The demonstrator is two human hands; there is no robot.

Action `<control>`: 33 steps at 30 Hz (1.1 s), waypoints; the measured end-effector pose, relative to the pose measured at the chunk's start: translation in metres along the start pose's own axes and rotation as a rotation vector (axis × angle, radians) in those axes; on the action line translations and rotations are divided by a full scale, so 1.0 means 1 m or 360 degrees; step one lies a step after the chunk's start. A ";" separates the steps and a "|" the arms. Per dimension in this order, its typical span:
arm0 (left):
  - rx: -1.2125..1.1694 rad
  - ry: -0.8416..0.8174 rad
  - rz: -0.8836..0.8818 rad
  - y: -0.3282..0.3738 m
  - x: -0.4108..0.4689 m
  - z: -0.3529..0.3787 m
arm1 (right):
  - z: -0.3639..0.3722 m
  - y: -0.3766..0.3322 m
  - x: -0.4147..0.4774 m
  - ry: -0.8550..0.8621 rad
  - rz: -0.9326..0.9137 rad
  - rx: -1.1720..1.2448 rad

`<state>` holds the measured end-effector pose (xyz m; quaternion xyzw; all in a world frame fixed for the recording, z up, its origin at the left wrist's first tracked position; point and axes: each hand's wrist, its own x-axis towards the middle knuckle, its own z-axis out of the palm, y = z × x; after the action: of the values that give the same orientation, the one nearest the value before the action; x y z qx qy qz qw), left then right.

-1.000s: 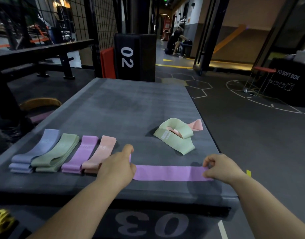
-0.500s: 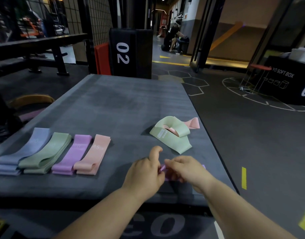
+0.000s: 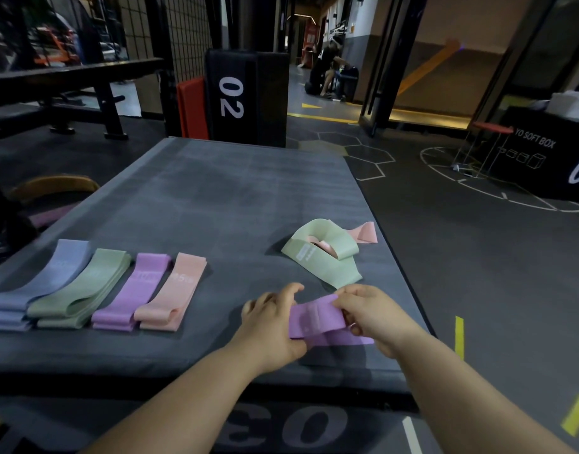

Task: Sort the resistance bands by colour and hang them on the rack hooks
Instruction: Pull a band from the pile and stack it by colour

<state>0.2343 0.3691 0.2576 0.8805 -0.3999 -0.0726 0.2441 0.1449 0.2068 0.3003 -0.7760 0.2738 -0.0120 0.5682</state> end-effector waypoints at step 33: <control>0.0093 -0.0044 -0.0006 -0.013 -0.015 -0.027 | -0.034 0.019 0.009 0.0242 0.0054 -0.0596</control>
<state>0.2412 0.3974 0.2735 0.8869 -0.4035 -0.0736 0.2125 0.1330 0.1696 0.2925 -0.8603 0.3263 -0.0099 0.3916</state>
